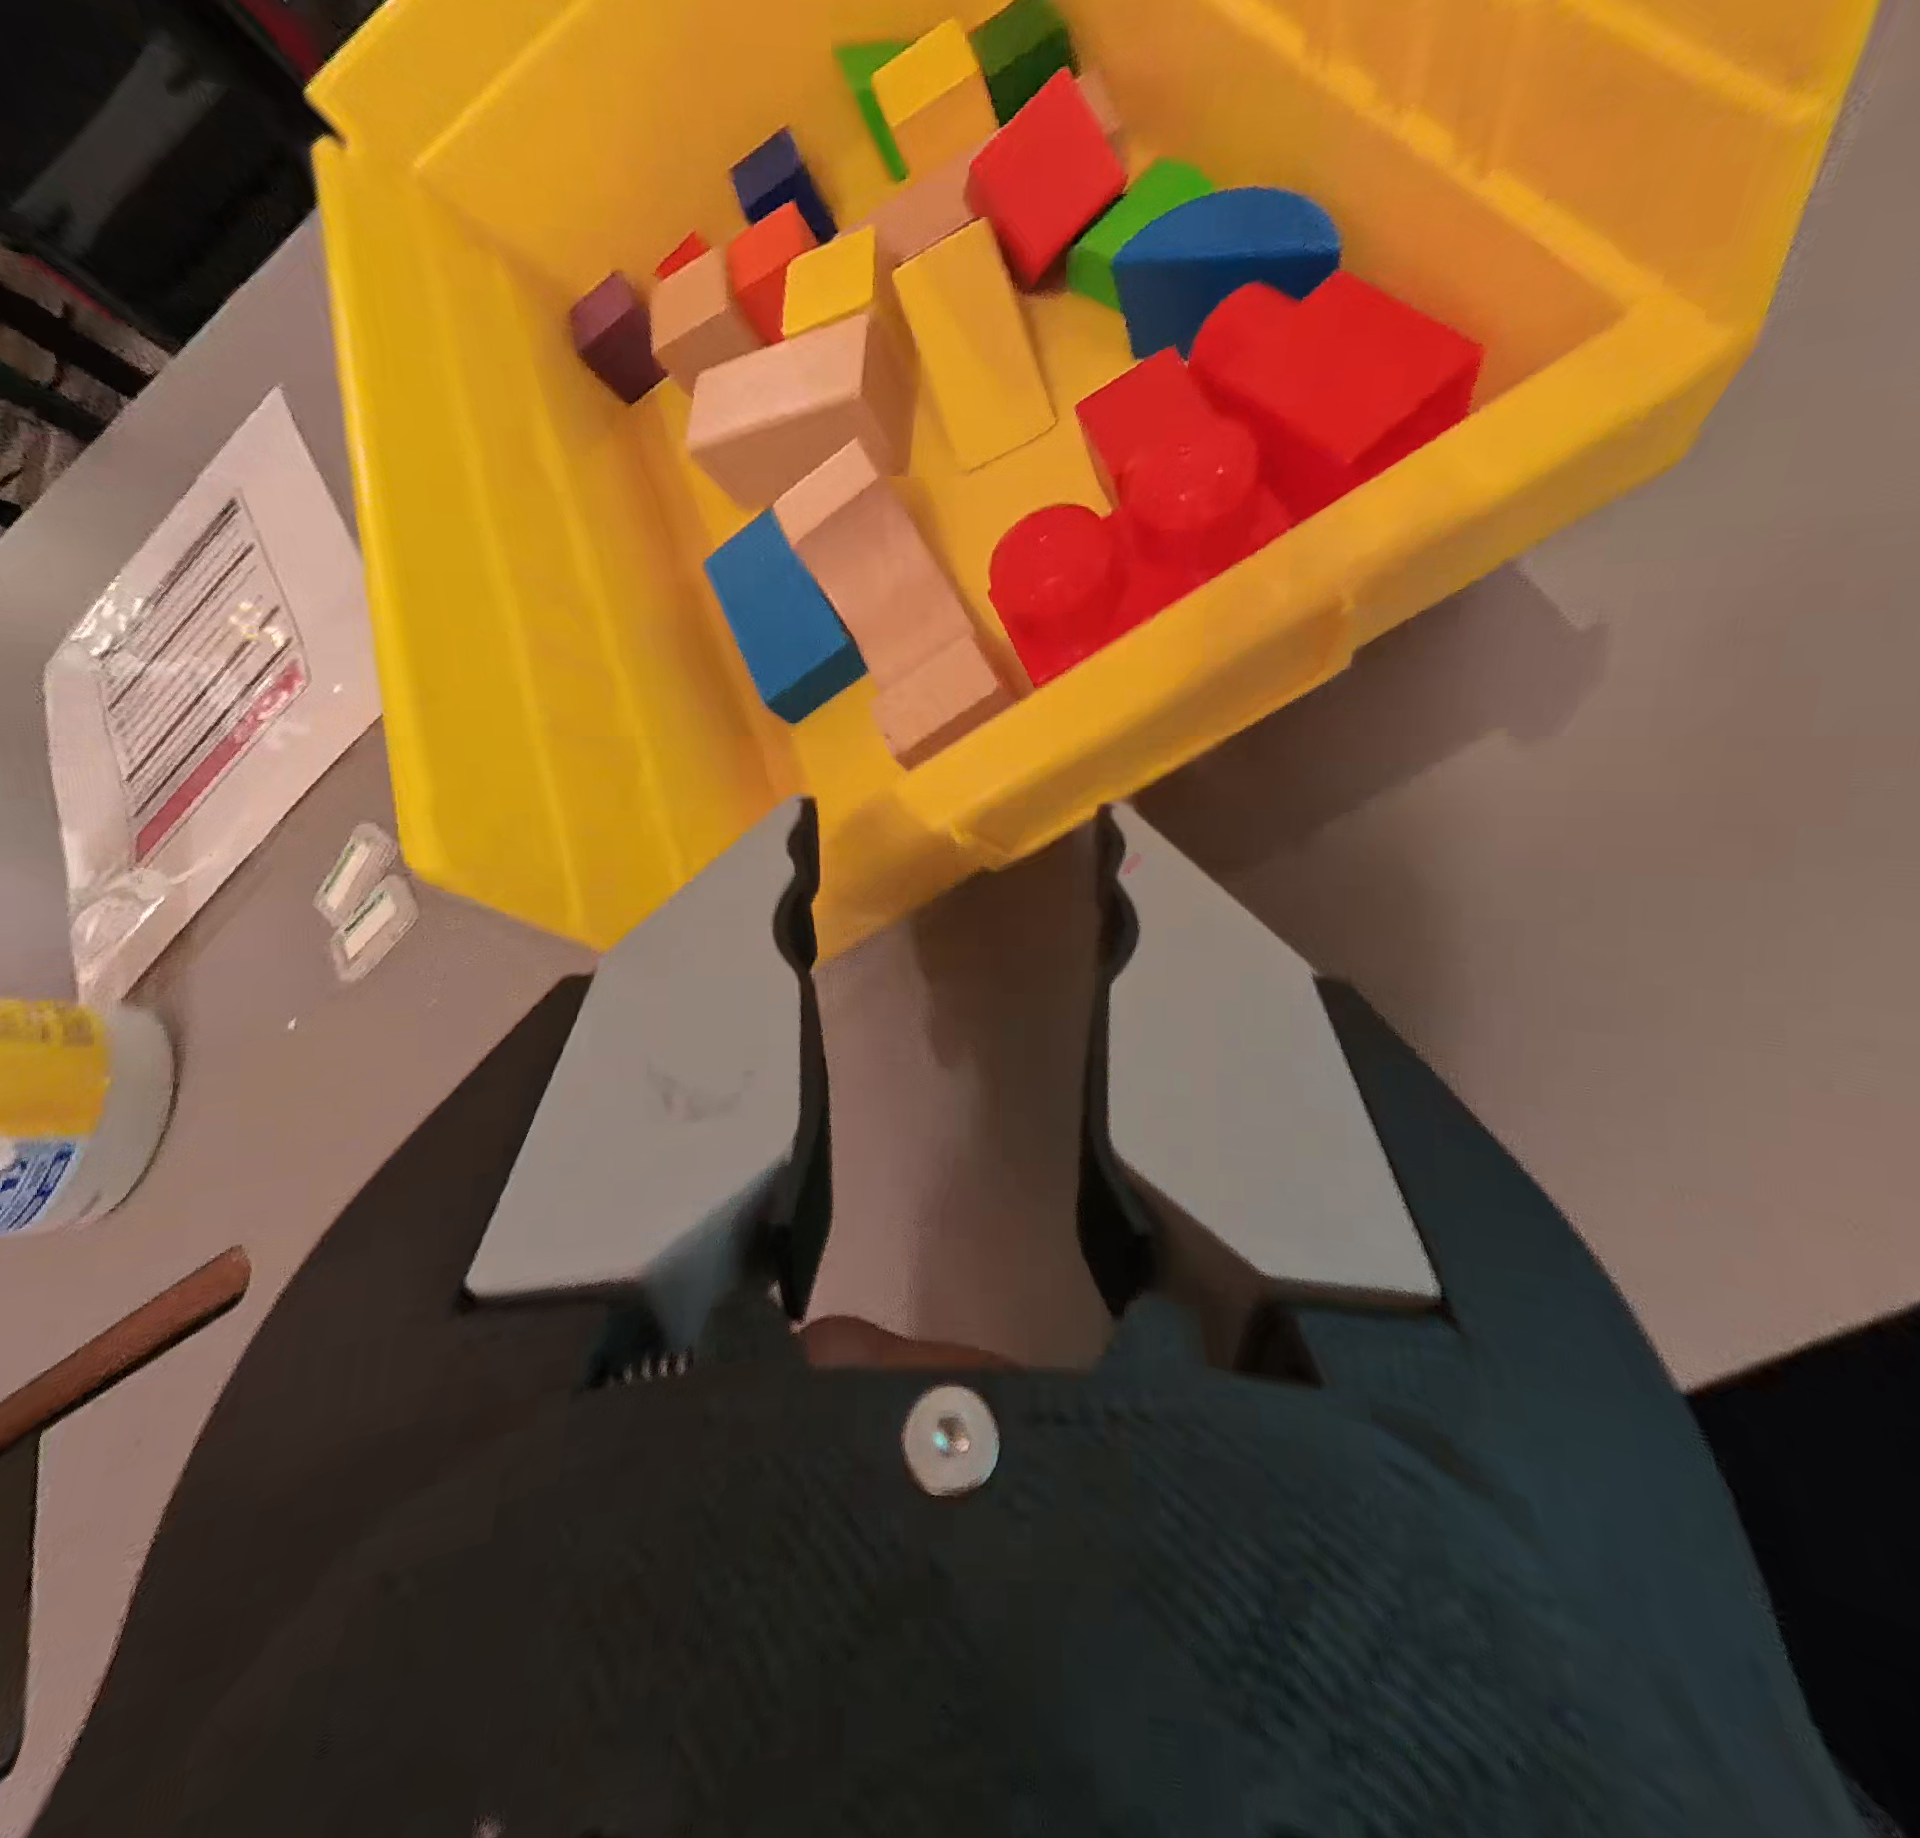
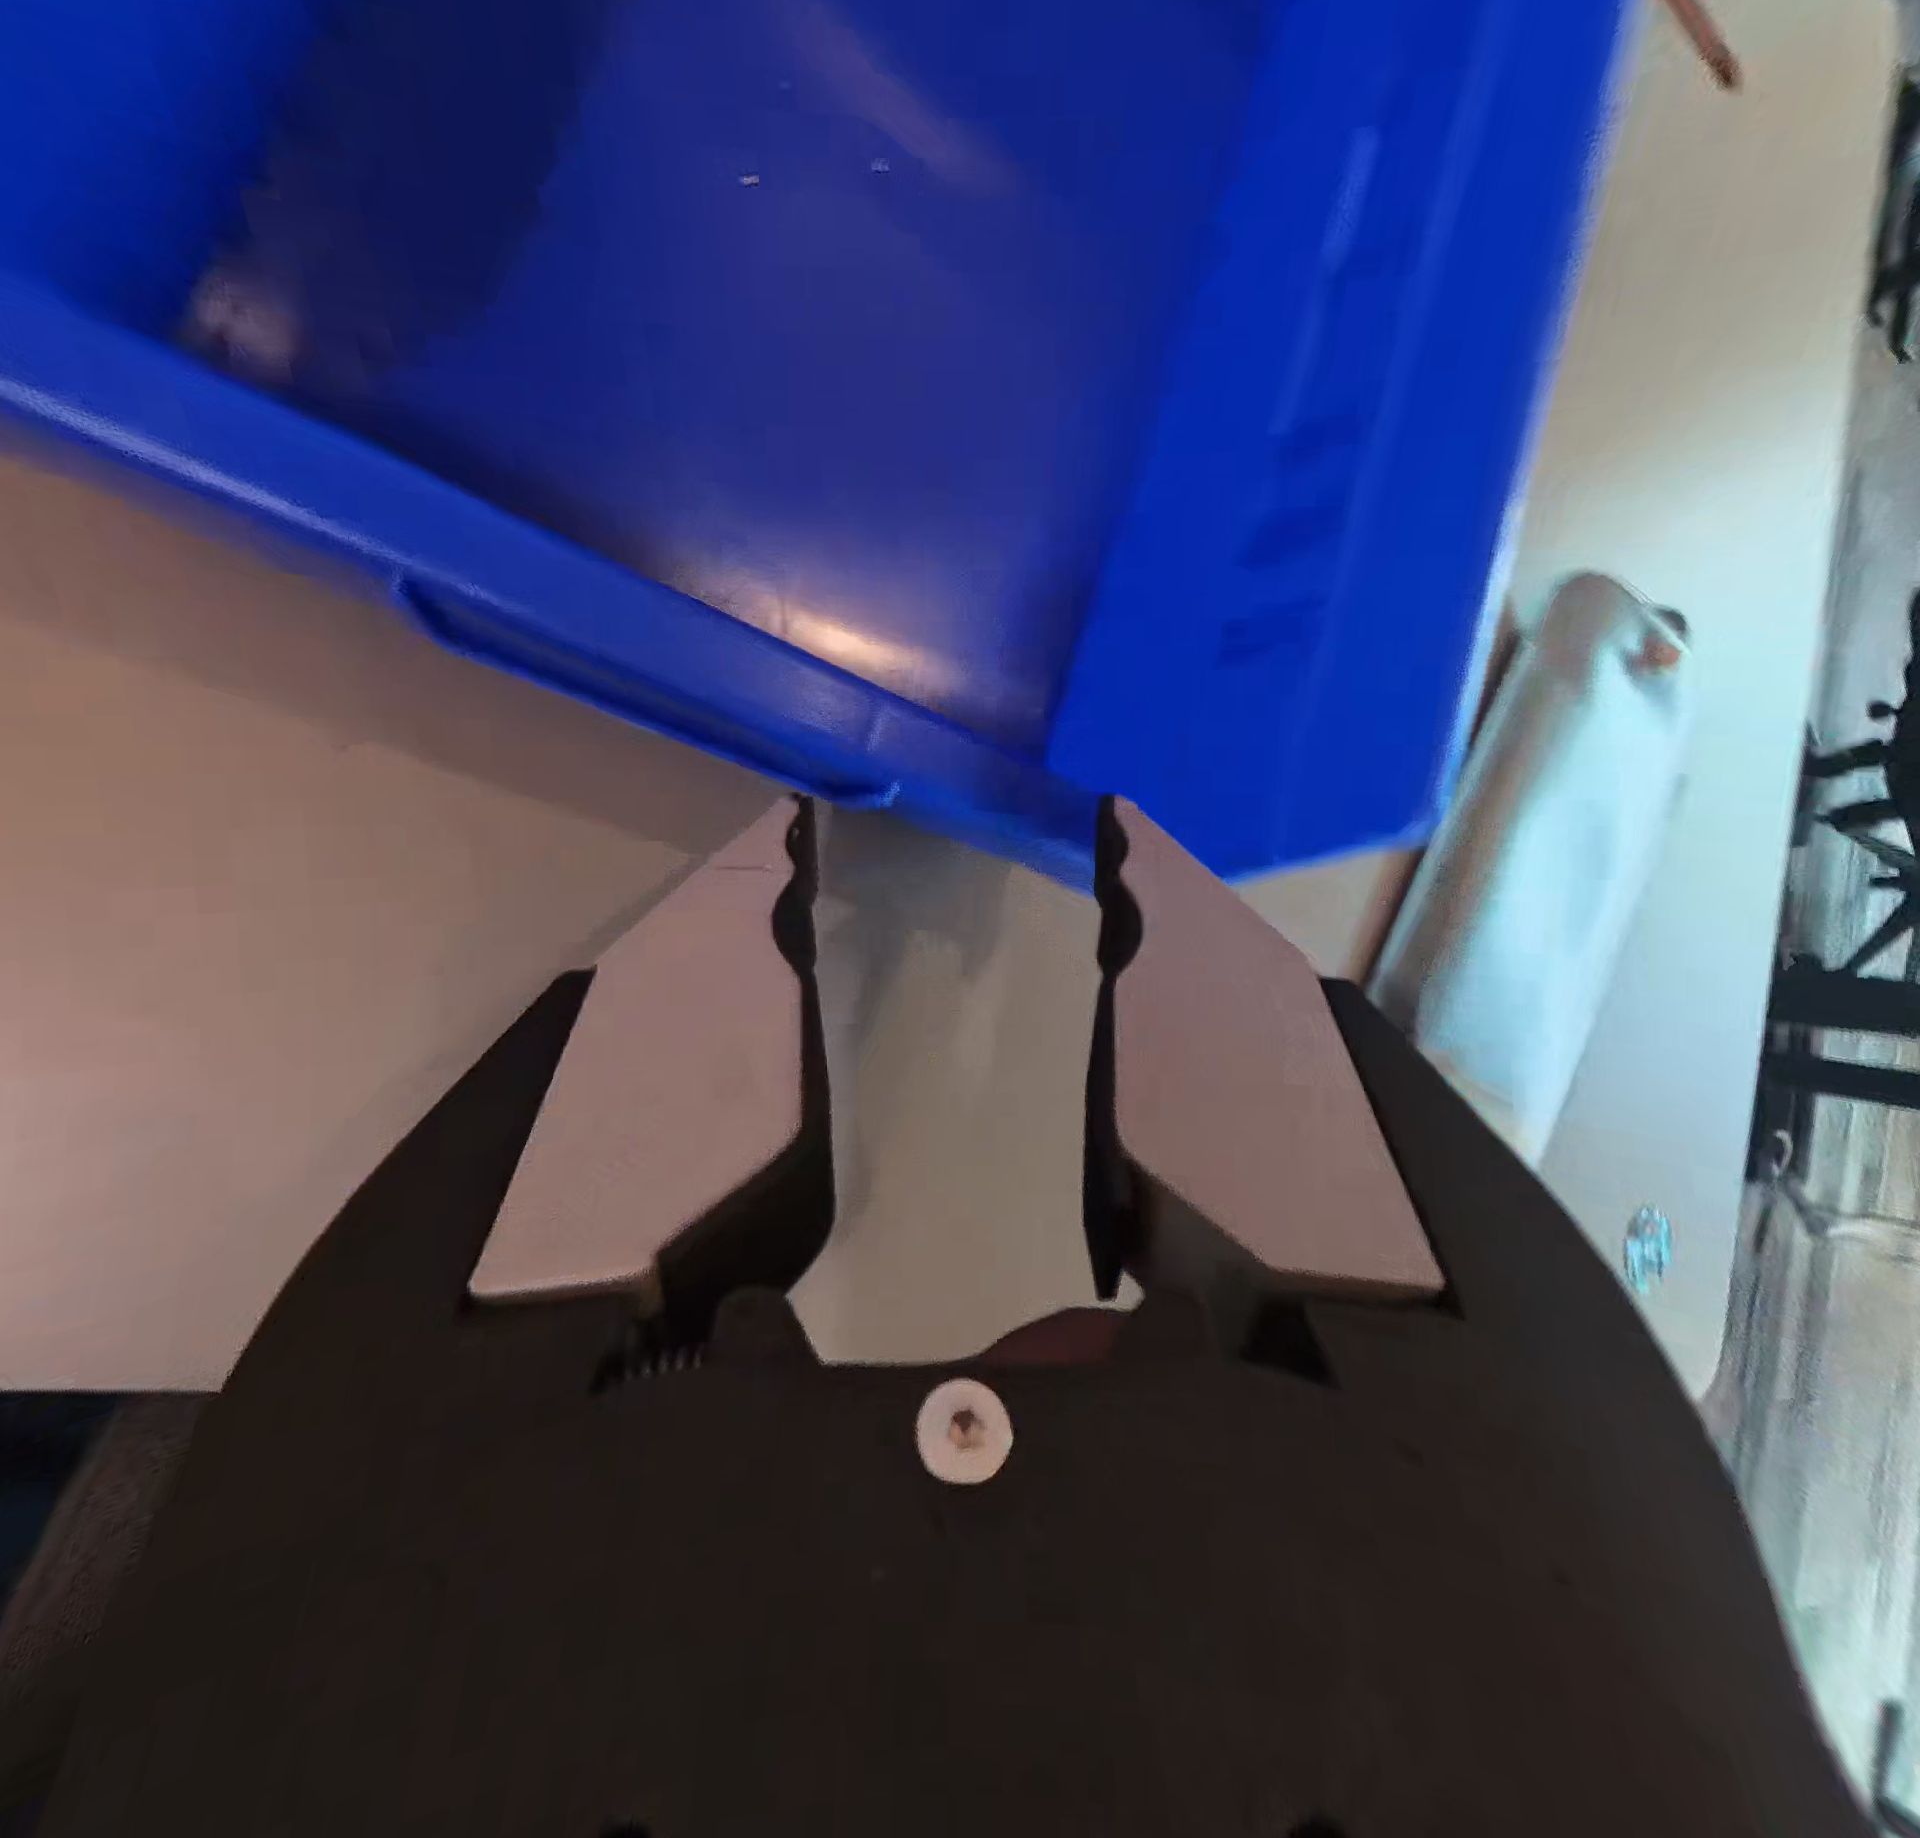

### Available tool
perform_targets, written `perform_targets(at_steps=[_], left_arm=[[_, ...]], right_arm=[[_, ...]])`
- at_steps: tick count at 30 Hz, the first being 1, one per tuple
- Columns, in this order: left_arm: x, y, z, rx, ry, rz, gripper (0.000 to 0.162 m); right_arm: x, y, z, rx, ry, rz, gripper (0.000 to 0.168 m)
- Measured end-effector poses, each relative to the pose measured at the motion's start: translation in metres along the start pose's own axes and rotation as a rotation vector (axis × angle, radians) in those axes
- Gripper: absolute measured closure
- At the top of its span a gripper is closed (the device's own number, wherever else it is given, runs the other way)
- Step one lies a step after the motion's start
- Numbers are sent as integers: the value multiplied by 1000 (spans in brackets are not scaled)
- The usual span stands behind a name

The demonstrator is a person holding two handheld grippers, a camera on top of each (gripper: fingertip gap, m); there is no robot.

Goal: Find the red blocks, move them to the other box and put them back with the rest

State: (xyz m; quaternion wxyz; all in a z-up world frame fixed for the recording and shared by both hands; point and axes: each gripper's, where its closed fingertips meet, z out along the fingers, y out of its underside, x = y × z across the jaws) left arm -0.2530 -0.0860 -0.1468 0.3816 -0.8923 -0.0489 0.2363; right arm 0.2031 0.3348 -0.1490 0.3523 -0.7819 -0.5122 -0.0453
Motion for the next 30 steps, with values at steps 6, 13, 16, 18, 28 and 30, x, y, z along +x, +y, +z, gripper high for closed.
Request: perform_targets(at_steps=[6,13,16,18,28,30], left_arm=[[21,-58,-43,199,-39,45,114],[90,-147,-59,444,31,104,115],[106,-168,-54,464,59,114,113],[109,-179,-54,477,76,101,113],[53,-141,-41,363,65,-126,109],[63,-136,-36,357,131,-119,108]], right_arm=[[10,-48,-56,354,90,61,117],[-37,-114,-99,625,101,42,116],[-54,-132,-102,625,84,9,113],[-64,-147,-109,651,57,13,112],[-105,-195,-133,729,-58,-15,116],[-108,-197,-134,724,-71,-21,116]])
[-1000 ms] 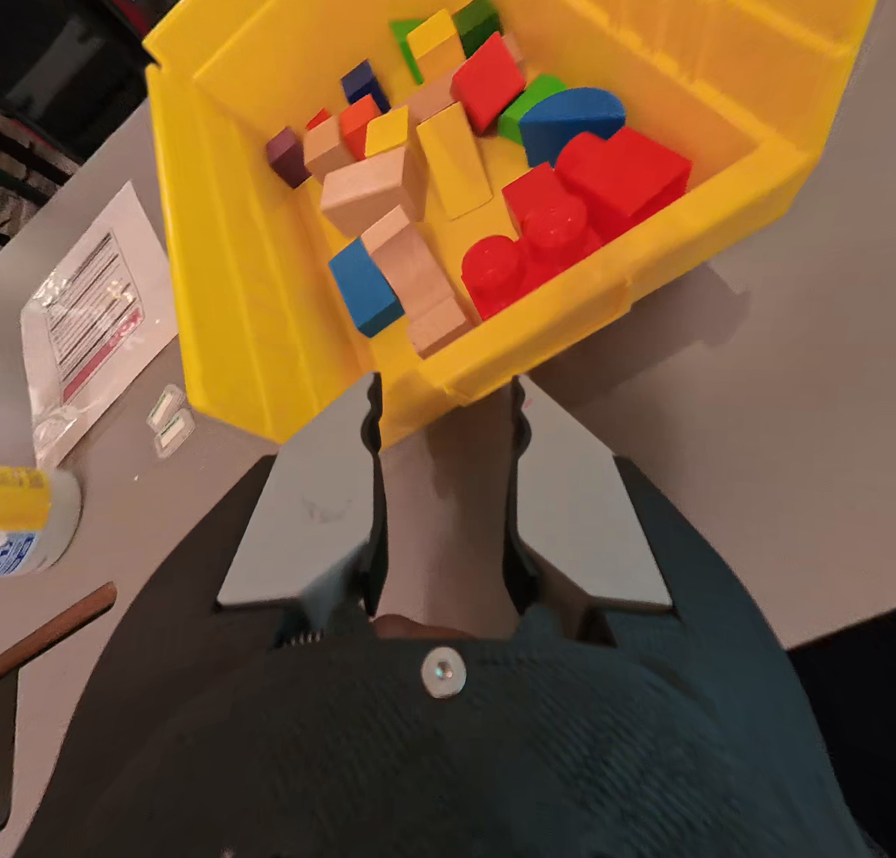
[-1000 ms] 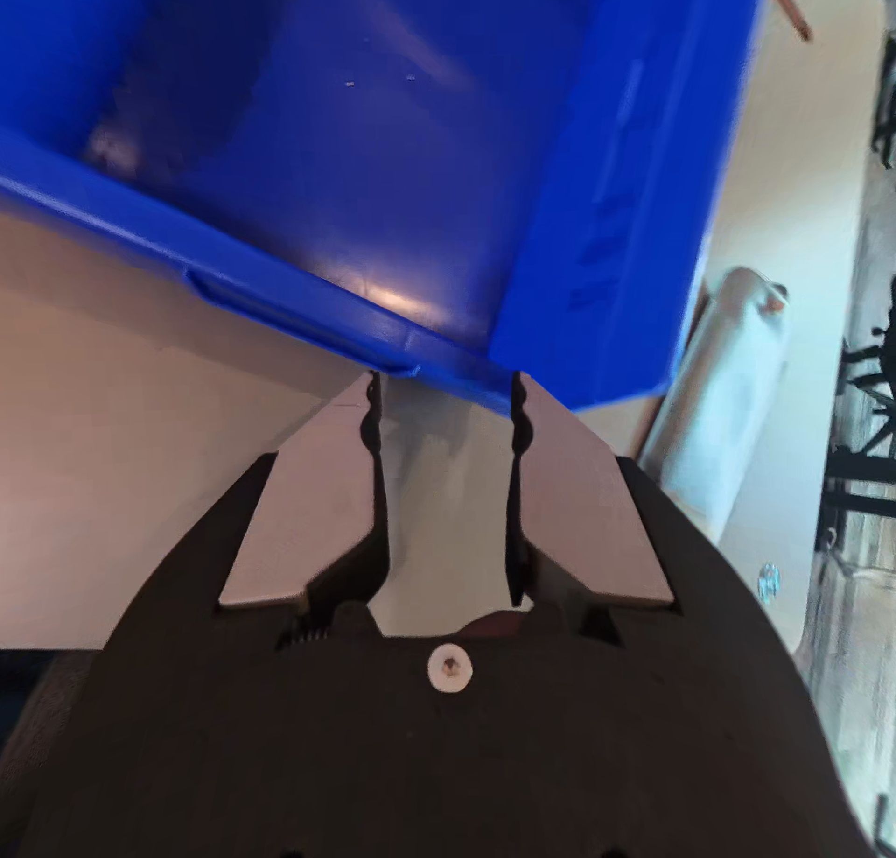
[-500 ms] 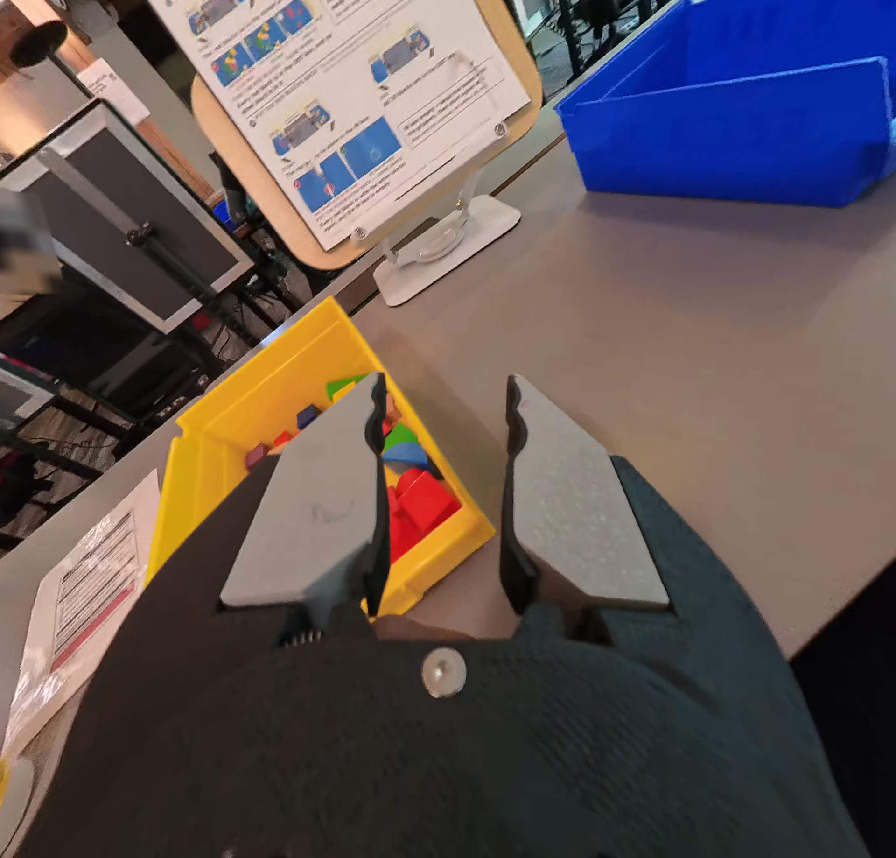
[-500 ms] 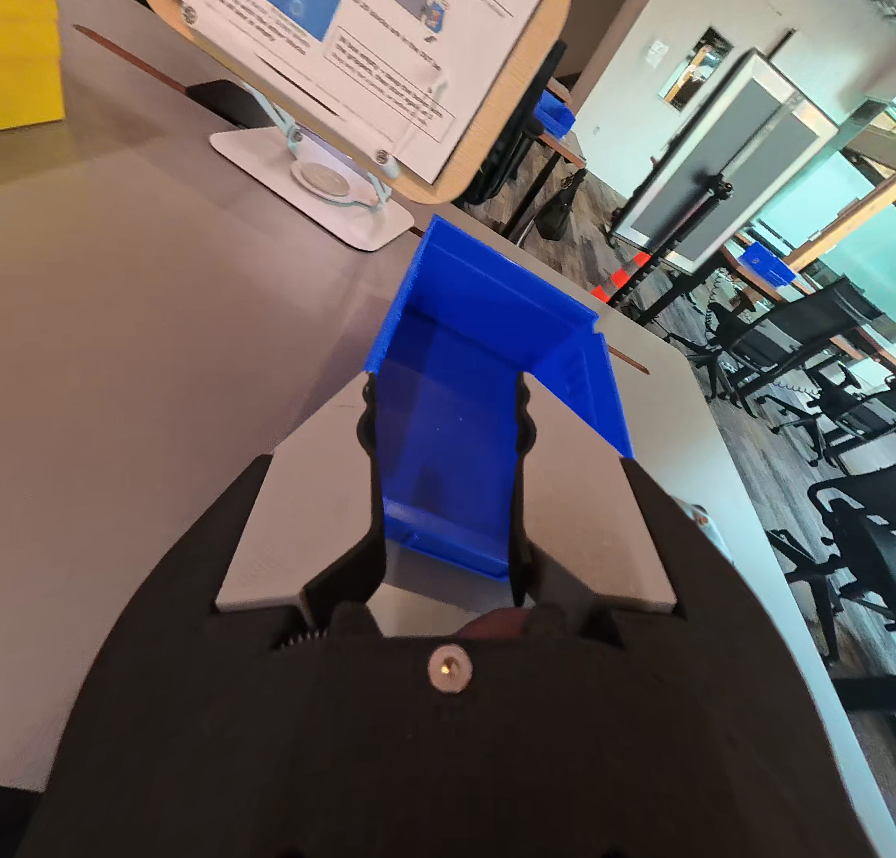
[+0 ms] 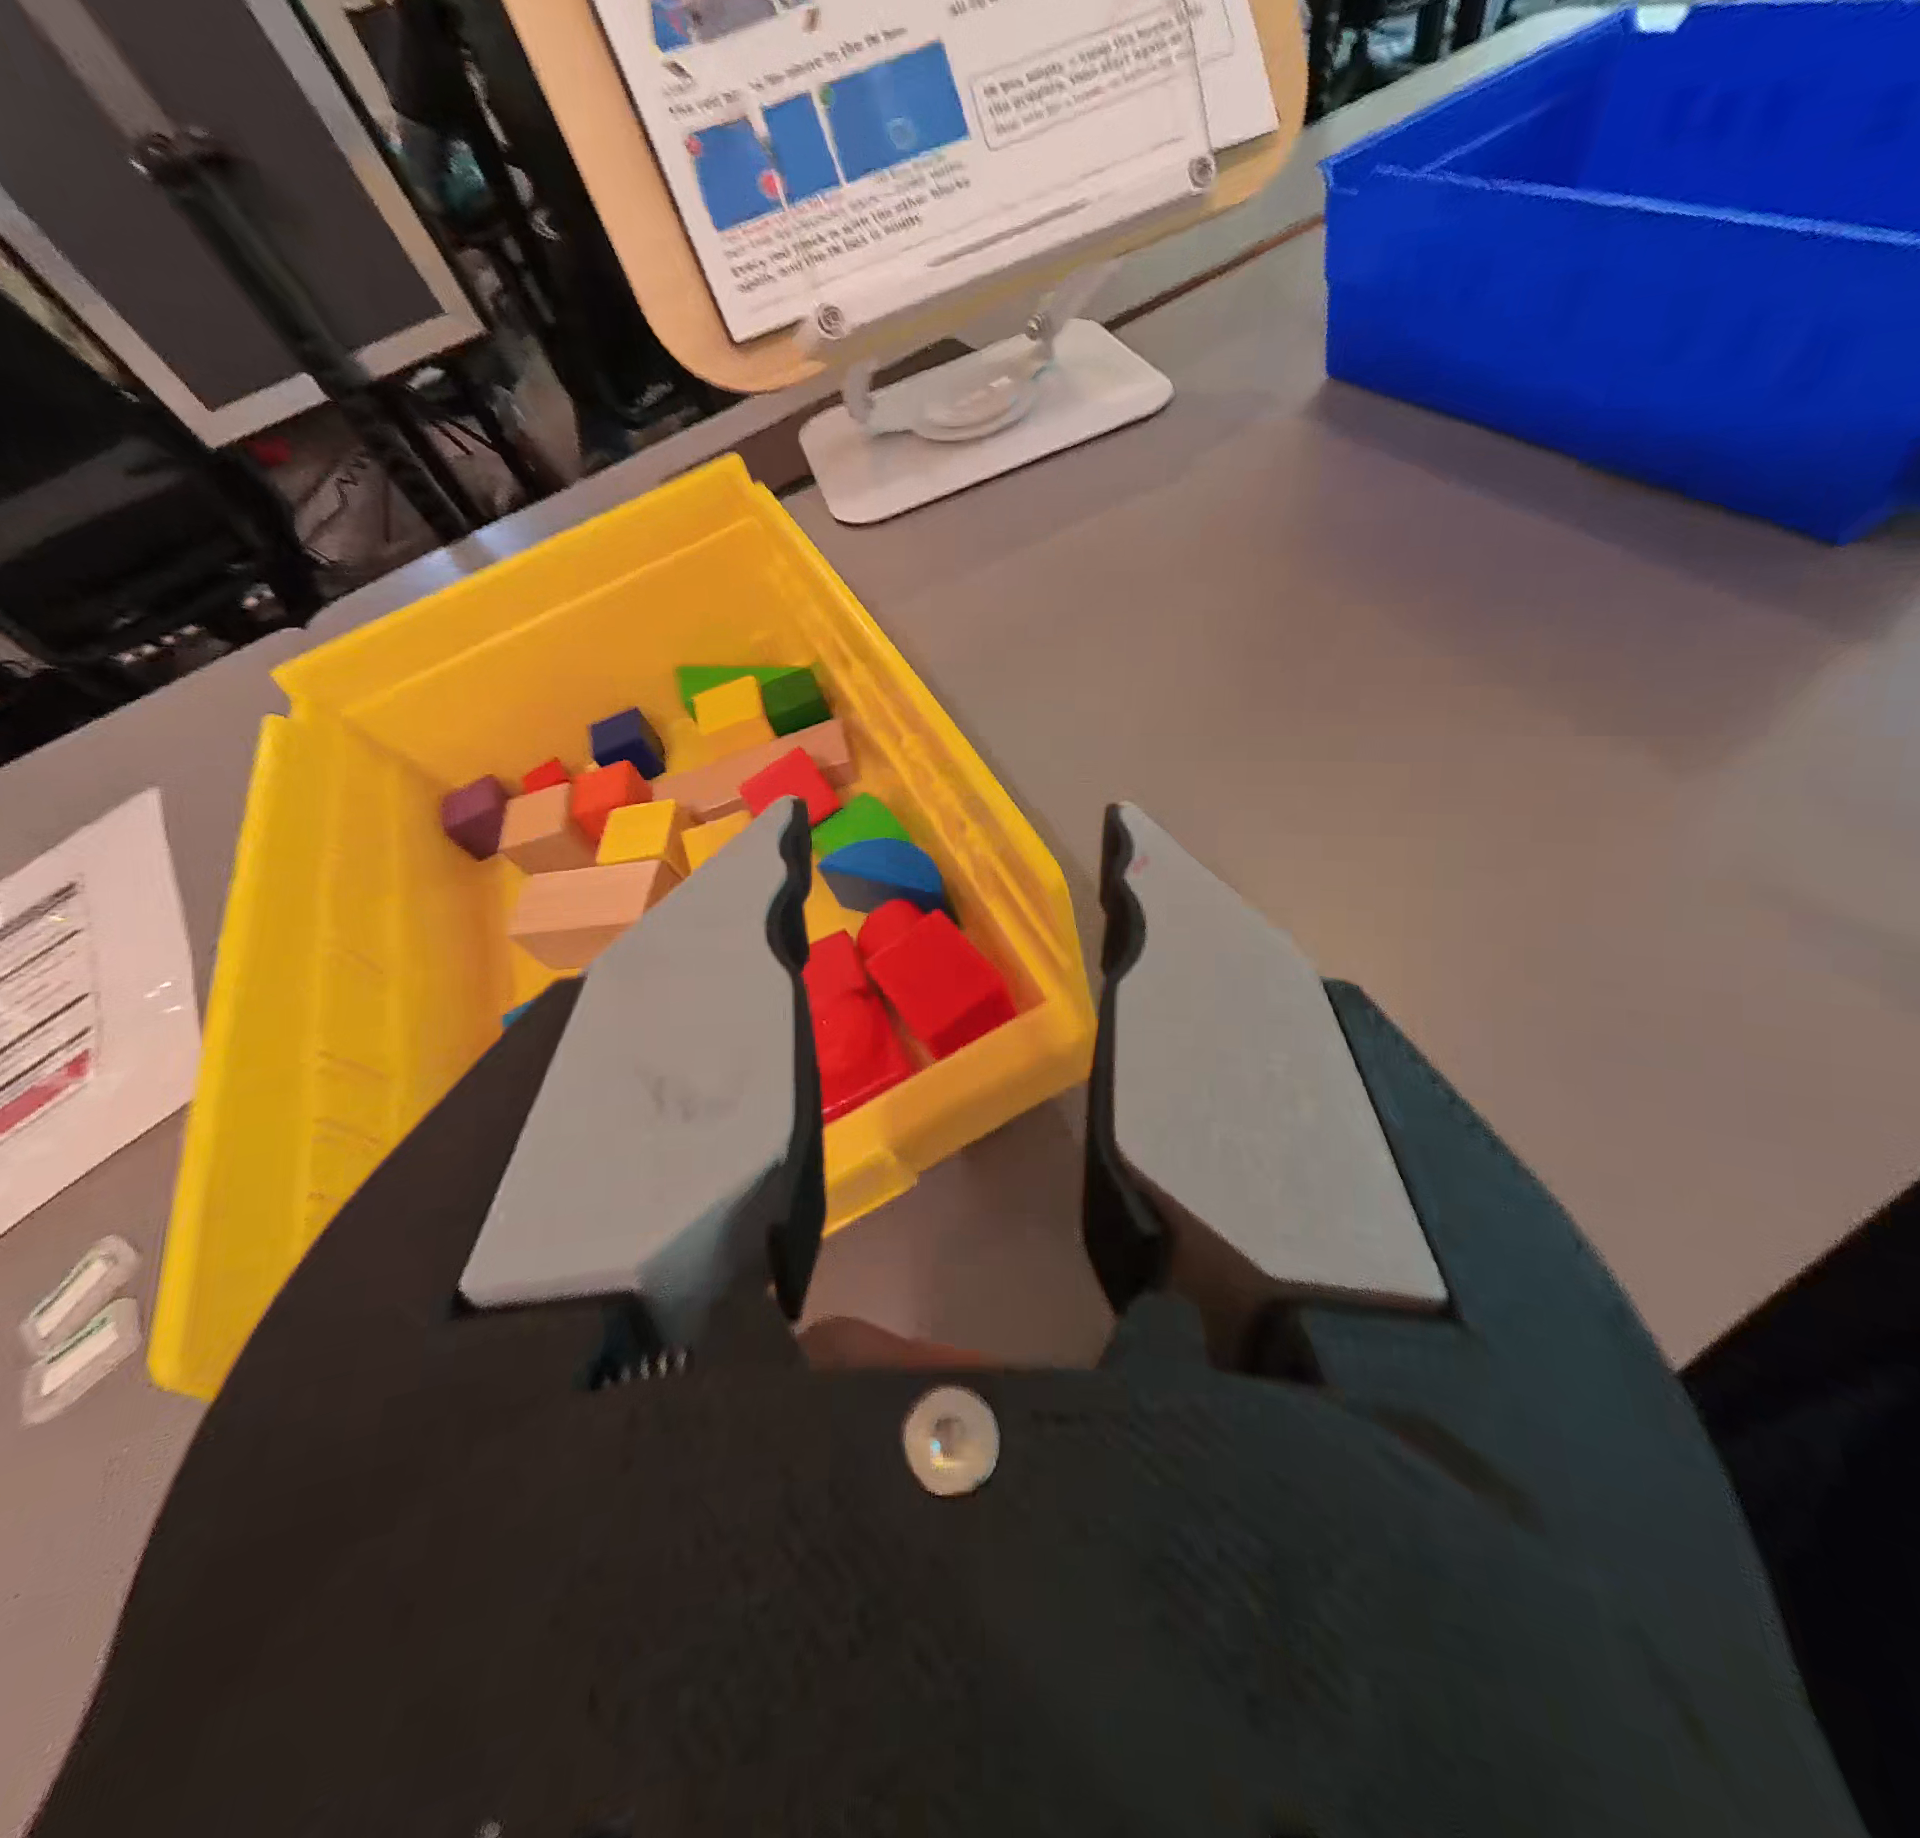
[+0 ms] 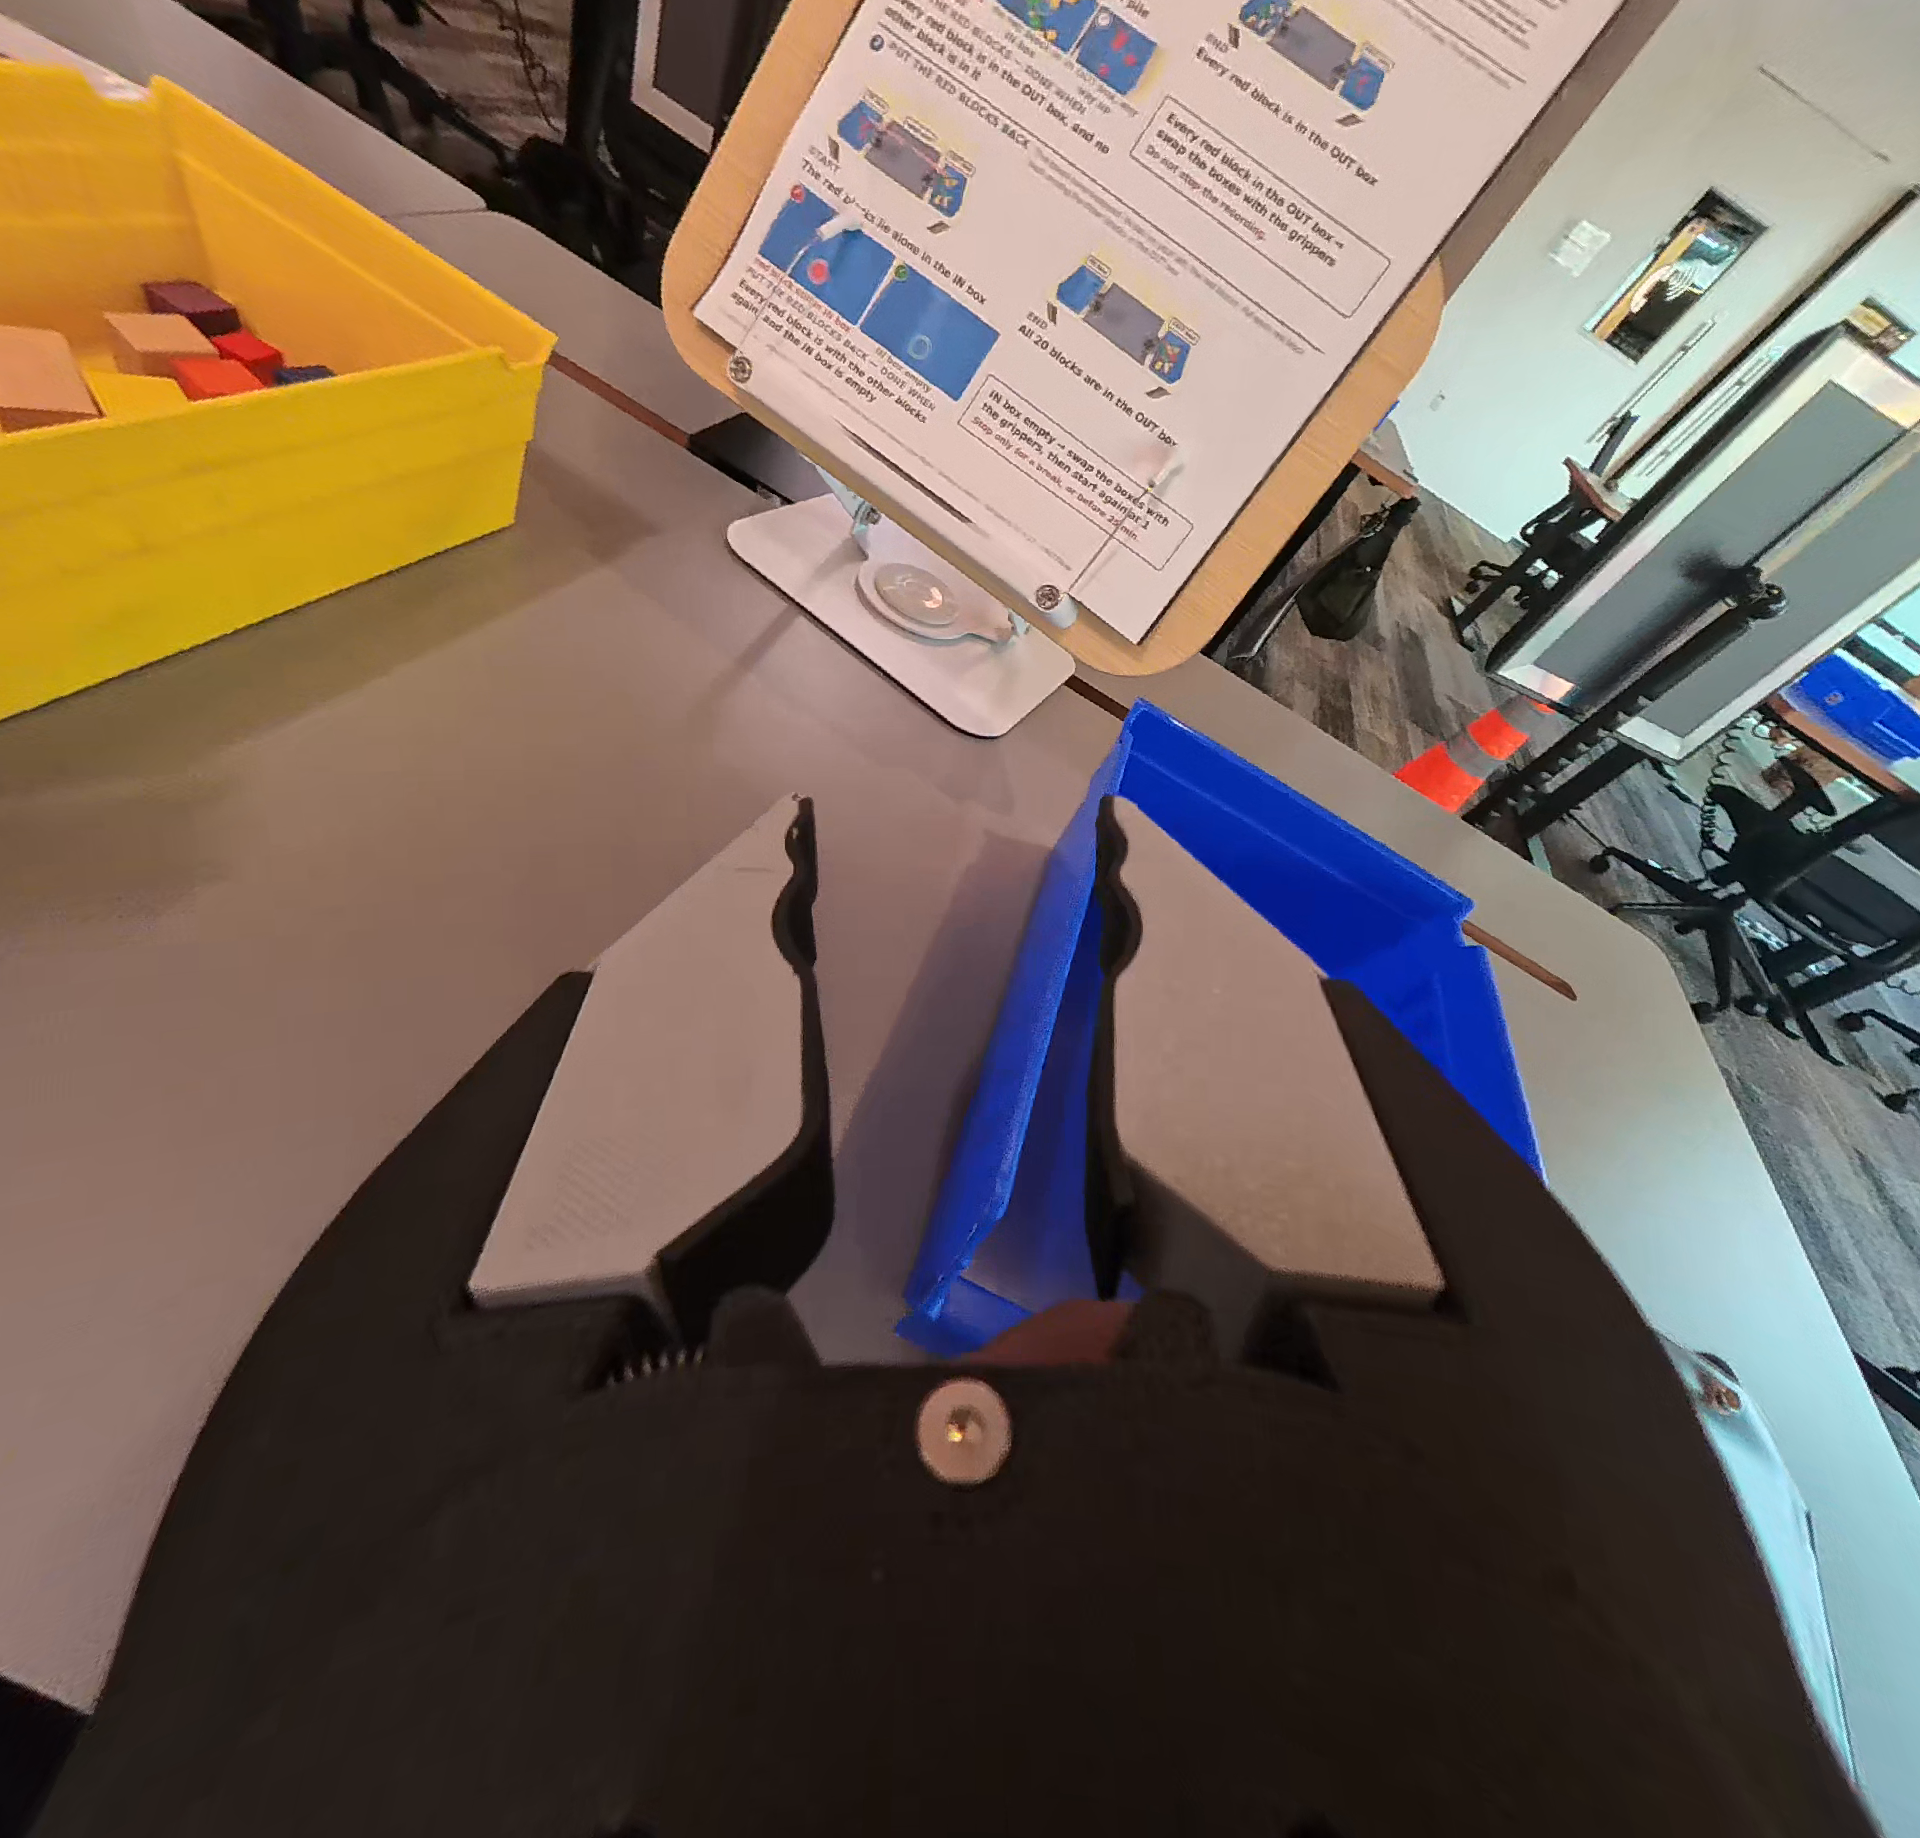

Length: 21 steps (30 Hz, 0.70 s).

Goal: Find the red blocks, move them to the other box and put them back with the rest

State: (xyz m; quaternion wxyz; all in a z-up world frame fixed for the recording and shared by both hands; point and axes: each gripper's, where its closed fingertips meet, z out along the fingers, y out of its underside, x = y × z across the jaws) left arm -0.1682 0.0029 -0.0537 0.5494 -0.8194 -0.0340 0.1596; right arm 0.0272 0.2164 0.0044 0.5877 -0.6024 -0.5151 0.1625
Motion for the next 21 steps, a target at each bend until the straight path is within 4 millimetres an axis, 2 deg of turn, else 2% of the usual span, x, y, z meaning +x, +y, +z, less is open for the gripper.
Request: perform_targets(at_steps=[3,7,9,11,14,17,18,21], left_arm=[[5,16,16,-57,22,-1,107],[33,26,38,-96,99,14,107],[38,36,47,-140,76,69,102],[40,39,53,-153,40,108,97],[47,38,54,-180,48,112,86],[51,35,51,-173,51,128,84],[49,34,50,-169,36,143,89],[52,27,40,-137,74,127,89]], right_arm=[[0,-4,-2,2,-19,17,117],[3,-14,-10,35,-57,61,117],[9,-6,-13,29,-50,39,118],[19,10,-14,-24,-31,6,118],[30,25,-21,-63,-32,14,118],[39,19,-29,-26,-33,57,118],[38,16,-31,-10,-40,65,118],[29,13,-33,-5,-71,56,119]])
